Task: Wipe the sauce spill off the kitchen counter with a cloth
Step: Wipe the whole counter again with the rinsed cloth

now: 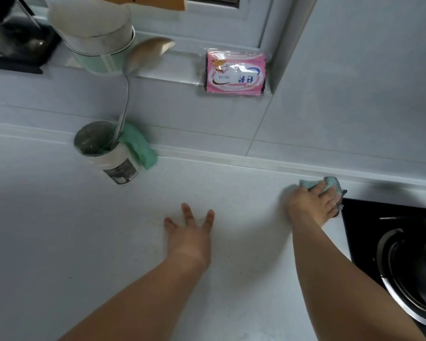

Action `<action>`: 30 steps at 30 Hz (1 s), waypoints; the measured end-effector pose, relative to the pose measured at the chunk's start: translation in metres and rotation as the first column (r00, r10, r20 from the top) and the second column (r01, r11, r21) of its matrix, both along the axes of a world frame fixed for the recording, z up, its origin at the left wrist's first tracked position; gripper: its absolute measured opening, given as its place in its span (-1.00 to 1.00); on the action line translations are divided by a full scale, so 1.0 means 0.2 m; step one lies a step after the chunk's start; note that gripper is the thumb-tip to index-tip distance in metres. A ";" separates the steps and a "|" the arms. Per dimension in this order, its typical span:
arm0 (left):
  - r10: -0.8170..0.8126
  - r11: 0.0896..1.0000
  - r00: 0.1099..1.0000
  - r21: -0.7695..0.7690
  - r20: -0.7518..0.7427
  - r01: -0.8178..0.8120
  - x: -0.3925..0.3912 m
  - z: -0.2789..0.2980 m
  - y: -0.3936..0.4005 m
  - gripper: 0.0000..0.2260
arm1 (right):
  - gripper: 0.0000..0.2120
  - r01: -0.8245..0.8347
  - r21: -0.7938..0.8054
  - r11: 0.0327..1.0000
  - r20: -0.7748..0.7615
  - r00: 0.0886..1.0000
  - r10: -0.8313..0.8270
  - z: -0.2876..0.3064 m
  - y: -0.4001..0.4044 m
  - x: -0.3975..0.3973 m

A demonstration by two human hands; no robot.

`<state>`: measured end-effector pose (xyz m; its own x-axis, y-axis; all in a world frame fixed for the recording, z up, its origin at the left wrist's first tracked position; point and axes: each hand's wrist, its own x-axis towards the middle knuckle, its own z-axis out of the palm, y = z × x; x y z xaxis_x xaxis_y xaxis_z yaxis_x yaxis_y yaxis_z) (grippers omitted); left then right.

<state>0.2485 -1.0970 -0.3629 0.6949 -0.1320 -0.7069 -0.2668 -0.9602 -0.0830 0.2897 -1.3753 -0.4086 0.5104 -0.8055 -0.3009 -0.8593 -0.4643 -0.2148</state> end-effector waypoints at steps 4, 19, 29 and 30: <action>-0.009 1.000 1.000 0.000 -0.014 0.009 0.01 -0.01 0.01 -0.02 | -0.33 -0.306 -0.011 0.952 0.011 0.952 0.306 -0.01 0.35 0.07; -0.038 0.999 0.997 -0.027 0.074 0.040 -0.03 0.05 0.06 0.05 | -0.32 -0.804 -0.032 0.594 0.093 0.590 0.802 -0.02 -0.11 -1.01; 0.206 0.900 0.913 -0.434 0.353 -0.035 -0.67 0.00 0.16 -0.49 | -0.41 -0.979 0.021 0.204 0.159 0.205 0.966 -0.07 0.82 -1.98; 0.207 0.888 0.922 -0.458 0.327 -0.037 -0.77 -0.01 0.17 -0.52 | -0.44 -0.992 0.012 0.126 0.175 0.126 0.976 -0.08 0.75 -2.01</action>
